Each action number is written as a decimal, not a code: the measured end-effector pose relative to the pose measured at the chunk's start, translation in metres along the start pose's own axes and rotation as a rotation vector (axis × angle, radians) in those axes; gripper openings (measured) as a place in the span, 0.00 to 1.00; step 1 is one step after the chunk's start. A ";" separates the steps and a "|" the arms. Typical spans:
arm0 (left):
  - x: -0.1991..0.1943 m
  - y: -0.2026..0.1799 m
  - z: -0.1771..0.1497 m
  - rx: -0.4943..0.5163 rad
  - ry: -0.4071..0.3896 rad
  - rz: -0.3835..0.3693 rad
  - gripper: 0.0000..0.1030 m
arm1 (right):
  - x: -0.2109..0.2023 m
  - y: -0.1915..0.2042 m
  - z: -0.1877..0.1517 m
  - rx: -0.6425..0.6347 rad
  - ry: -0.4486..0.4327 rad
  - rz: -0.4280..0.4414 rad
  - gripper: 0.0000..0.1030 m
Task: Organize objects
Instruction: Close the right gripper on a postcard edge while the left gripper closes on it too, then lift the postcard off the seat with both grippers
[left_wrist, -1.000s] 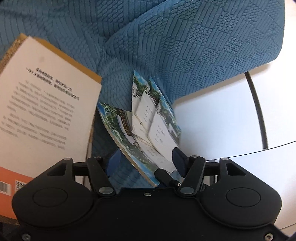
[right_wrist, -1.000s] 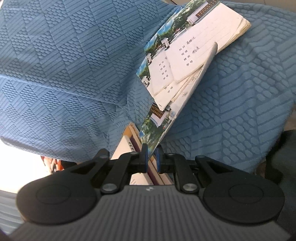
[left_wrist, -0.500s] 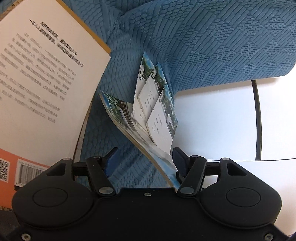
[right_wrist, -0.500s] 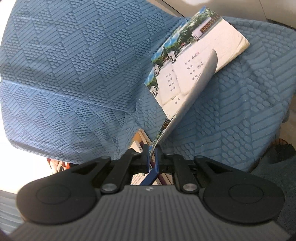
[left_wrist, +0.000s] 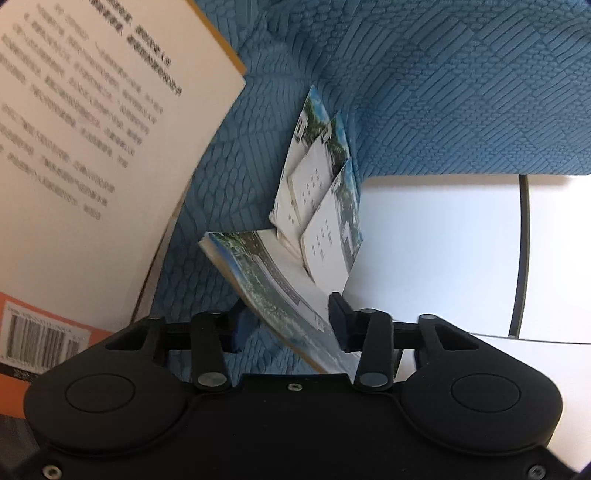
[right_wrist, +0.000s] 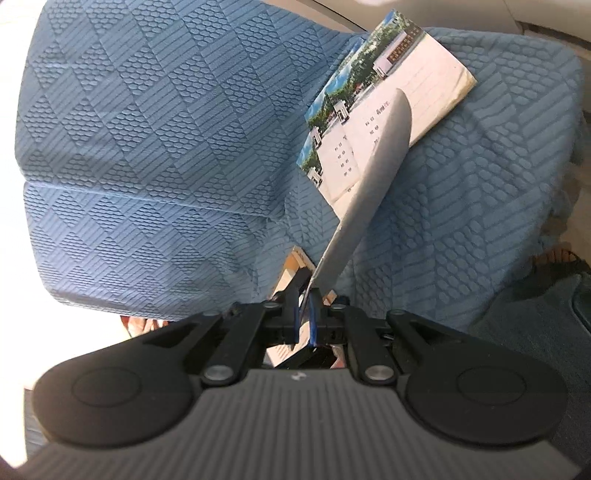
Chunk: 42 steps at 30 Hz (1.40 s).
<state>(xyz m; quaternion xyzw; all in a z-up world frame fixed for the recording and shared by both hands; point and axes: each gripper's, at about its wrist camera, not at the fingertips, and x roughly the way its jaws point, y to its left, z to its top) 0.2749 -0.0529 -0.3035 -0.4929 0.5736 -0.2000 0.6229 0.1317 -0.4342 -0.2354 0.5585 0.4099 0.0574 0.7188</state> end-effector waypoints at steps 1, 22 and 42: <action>0.001 -0.001 -0.001 0.003 0.010 0.002 0.29 | -0.002 -0.001 -0.001 0.002 0.003 -0.002 0.07; -0.042 -0.049 -0.038 0.262 -0.084 0.060 0.08 | -0.032 0.012 -0.007 -0.055 -0.026 -0.050 0.08; -0.160 -0.124 -0.054 0.388 -0.246 -0.029 0.08 | -0.055 0.095 -0.006 -0.172 0.027 0.112 0.08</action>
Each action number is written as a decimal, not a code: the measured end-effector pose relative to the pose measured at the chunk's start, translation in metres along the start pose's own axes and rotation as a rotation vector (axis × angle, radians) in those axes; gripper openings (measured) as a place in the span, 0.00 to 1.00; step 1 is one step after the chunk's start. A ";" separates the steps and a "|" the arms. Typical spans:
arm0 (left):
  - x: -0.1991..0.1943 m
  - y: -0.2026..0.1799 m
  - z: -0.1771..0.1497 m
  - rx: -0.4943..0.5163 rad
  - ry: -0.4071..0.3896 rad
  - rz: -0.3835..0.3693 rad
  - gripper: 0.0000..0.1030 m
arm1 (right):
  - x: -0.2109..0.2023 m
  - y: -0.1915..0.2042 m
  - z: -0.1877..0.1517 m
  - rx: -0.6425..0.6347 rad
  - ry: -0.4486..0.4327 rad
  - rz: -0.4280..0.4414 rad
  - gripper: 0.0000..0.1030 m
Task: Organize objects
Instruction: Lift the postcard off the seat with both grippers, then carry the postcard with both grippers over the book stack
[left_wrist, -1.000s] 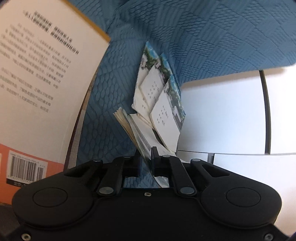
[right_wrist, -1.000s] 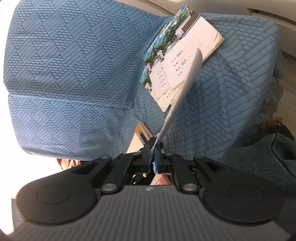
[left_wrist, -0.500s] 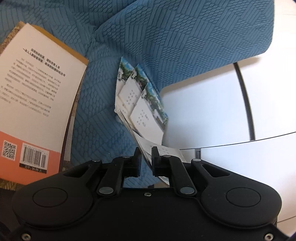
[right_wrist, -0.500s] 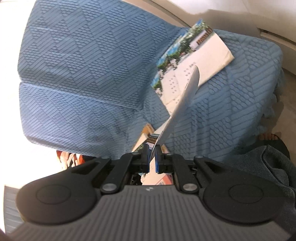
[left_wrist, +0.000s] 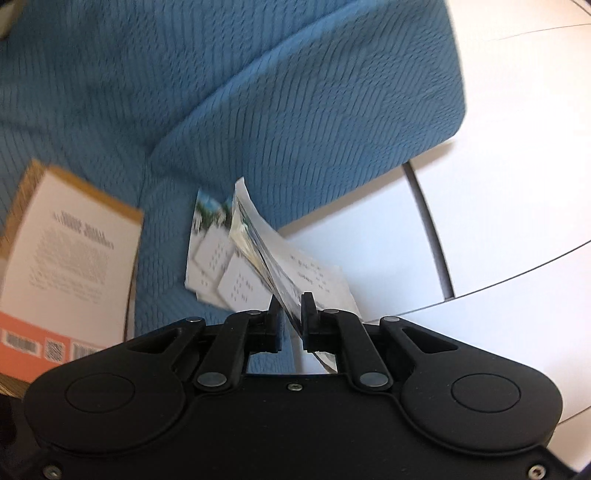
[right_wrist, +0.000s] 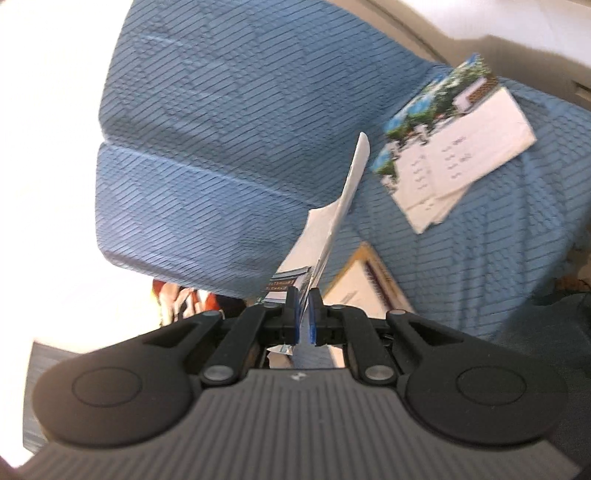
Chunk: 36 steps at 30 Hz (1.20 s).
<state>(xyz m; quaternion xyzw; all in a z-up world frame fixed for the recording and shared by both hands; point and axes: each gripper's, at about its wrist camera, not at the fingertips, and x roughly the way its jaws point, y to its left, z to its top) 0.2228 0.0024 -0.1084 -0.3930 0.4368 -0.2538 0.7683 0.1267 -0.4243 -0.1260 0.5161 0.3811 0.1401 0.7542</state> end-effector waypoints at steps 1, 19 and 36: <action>-0.007 -0.001 0.004 0.004 -0.010 -0.002 0.08 | 0.002 0.007 0.001 -0.014 0.005 0.009 0.08; -0.063 0.049 0.028 0.034 -0.066 0.139 0.09 | 0.093 0.053 -0.014 -0.210 0.160 0.035 0.08; -0.027 0.132 -0.003 -0.035 0.053 0.238 0.10 | 0.155 -0.005 -0.035 -0.270 0.264 -0.115 0.08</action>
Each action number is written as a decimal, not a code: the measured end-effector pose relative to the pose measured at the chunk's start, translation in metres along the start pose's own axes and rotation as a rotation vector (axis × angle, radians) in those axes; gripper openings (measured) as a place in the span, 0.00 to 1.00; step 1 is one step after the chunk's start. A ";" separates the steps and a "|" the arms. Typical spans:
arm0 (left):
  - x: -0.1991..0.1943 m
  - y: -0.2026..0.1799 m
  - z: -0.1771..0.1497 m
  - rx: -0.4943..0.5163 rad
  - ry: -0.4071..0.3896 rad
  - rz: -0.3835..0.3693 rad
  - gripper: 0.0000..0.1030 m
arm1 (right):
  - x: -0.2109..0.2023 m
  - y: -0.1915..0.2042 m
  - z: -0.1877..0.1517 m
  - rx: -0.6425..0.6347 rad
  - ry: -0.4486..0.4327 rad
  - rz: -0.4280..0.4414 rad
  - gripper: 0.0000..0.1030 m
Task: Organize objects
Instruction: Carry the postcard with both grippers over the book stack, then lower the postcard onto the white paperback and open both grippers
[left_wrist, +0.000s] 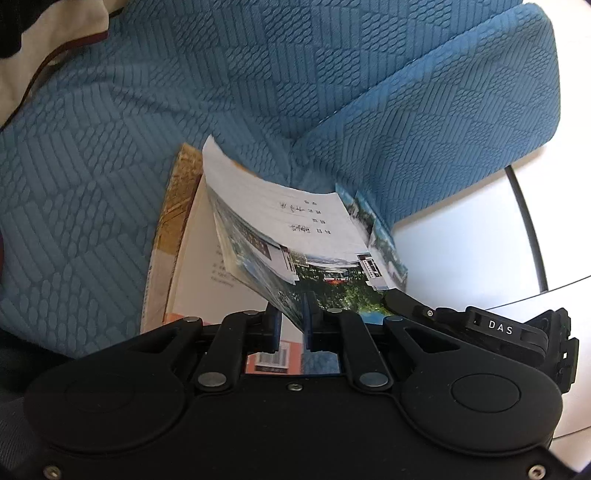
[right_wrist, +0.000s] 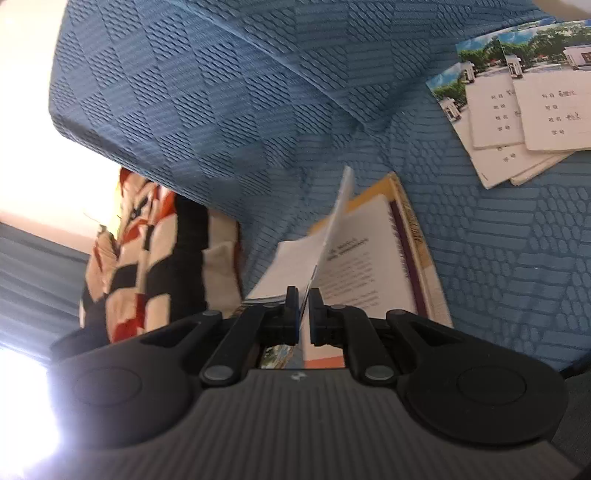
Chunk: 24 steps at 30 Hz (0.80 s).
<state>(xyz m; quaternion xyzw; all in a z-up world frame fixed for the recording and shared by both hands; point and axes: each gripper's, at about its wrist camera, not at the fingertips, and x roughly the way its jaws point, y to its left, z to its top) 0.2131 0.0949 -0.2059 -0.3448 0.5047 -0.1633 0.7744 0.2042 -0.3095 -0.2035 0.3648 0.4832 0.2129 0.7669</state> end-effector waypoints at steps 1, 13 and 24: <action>0.002 0.003 -0.002 0.000 0.004 0.002 0.10 | 0.002 -0.002 -0.001 -0.007 0.005 -0.010 0.08; 0.024 0.025 -0.026 -0.018 0.081 0.105 0.08 | 0.029 -0.033 -0.020 -0.016 0.050 -0.150 0.07; 0.022 0.019 -0.035 0.023 0.091 0.159 0.22 | 0.032 -0.034 -0.026 -0.067 0.060 -0.233 0.08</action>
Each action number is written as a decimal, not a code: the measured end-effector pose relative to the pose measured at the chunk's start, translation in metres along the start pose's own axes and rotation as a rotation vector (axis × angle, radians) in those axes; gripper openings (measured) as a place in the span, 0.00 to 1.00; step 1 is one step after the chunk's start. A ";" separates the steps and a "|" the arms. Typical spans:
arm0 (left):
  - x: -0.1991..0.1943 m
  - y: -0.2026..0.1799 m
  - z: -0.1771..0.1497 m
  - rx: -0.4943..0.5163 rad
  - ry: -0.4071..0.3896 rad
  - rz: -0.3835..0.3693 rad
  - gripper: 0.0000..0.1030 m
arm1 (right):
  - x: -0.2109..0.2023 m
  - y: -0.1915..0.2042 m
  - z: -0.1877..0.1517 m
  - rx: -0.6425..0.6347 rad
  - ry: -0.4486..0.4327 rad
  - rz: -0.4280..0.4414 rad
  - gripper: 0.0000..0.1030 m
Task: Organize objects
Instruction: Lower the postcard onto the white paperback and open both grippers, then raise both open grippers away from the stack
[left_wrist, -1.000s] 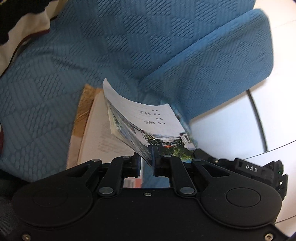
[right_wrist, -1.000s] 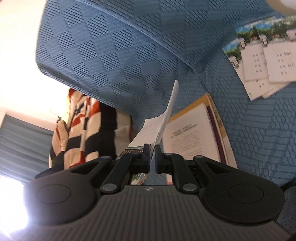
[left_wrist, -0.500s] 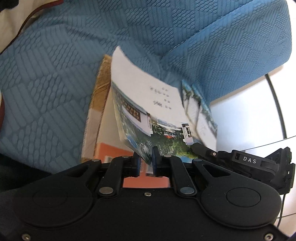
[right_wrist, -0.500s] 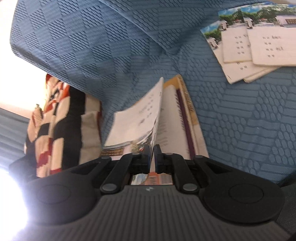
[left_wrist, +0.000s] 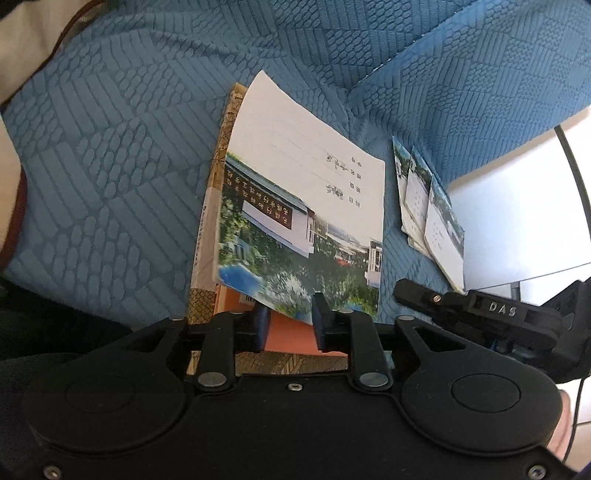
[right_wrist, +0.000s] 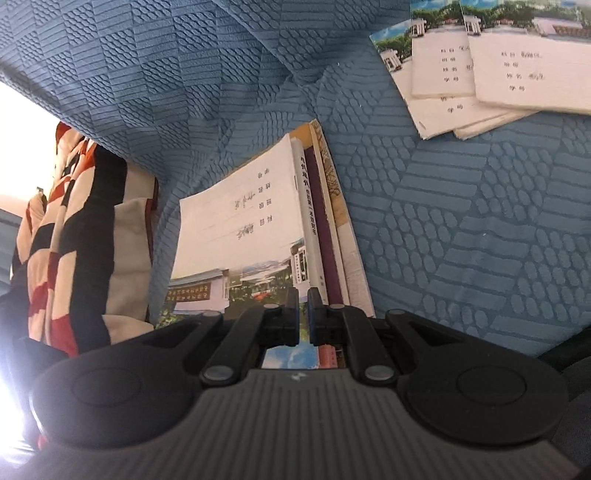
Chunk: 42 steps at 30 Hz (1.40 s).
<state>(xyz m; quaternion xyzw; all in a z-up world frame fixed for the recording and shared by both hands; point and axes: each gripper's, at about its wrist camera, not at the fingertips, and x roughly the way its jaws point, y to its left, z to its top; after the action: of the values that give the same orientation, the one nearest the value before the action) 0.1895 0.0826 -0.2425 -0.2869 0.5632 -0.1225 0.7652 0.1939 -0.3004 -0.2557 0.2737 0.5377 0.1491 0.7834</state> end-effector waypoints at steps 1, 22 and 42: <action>-0.001 -0.002 0.000 0.008 0.000 0.007 0.26 | -0.004 0.000 0.000 -0.001 -0.007 -0.006 0.08; -0.105 -0.092 -0.033 0.149 -0.187 0.008 0.48 | -0.140 0.049 -0.007 -0.177 -0.214 0.046 0.09; -0.167 -0.206 -0.097 0.395 -0.294 -0.116 0.83 | -0.260 0.043 -0.071 -0.248 -0.440 -0.014 0.09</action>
<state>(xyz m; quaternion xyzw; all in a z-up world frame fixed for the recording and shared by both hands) 0.0708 -0.0272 -0.0108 -0.1786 0.3936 -0.2309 0.8717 0.0329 -0.3844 -0.0516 0.1977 0.3336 0.1455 0.9102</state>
